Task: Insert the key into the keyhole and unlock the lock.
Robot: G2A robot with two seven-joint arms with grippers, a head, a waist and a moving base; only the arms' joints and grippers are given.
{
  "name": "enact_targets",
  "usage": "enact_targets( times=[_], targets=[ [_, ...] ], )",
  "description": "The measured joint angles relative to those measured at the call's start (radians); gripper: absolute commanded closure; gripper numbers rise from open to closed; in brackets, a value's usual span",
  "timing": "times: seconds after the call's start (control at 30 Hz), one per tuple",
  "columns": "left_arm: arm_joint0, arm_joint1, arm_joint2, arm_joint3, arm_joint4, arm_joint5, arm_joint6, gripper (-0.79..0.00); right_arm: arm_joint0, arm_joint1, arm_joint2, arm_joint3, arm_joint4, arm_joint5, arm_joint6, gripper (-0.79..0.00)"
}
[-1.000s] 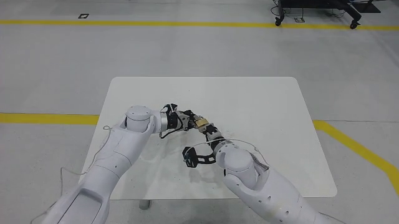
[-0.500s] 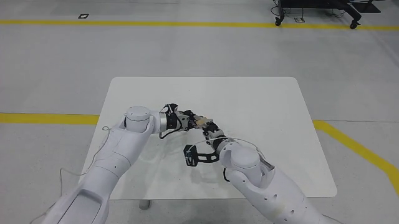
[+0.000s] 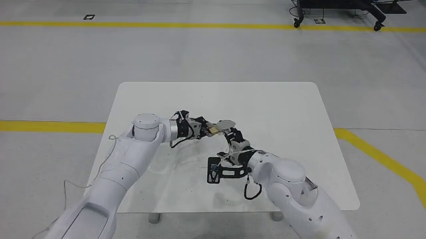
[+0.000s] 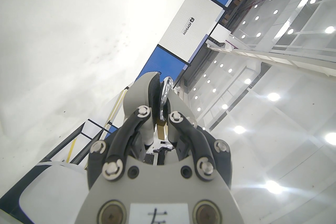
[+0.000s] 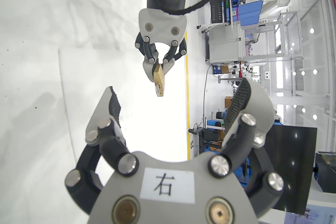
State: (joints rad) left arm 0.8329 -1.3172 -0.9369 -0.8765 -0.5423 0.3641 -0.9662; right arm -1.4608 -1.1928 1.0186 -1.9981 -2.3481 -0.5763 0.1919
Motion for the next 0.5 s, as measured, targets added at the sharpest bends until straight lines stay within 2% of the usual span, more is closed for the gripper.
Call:
enact_targets(
  times=[0.23, 0.27, 0.33, 0.4, 0.5],
  targets=[
    [0.011, 0.002, -0.015, -0.016, 0.0, -0.049, 0.041, 0.0, 0.0, 0.0, -0.001, 0.0, -0.001, 0.0, 0.002, -0.773],
    [0.019, 0.003, -0.023, -0.024, -0.003, -0.068, 0.049, 0.0, -0.001, 0.0, 0.001, 0.0, 0.002, 0.003, -0.001, -0.36],
    [0.031, 0.007, -0.037, -0.036, -0.011, -0.094, 0.058, 0.0, -0.011, 0.0, 0.027, 0.014, 0.045, 0.014, -0.044, 0.0],
    [0.046, 0.011, -0.052, -0.053, -0.014, -0.12, 0.068, 0.0, -0.012, 0.005, 0.089, 0.063, 0.185, -0.022, -0.171, 0.0],
    [0.066, 0.015, -0.067, -0.081, -0.015, -0.15, 0.081, 0.0, 0.015, 0.013, 0.172, 0.174, 0.43, -0.15, -0.329, 0.0]
  ],
)
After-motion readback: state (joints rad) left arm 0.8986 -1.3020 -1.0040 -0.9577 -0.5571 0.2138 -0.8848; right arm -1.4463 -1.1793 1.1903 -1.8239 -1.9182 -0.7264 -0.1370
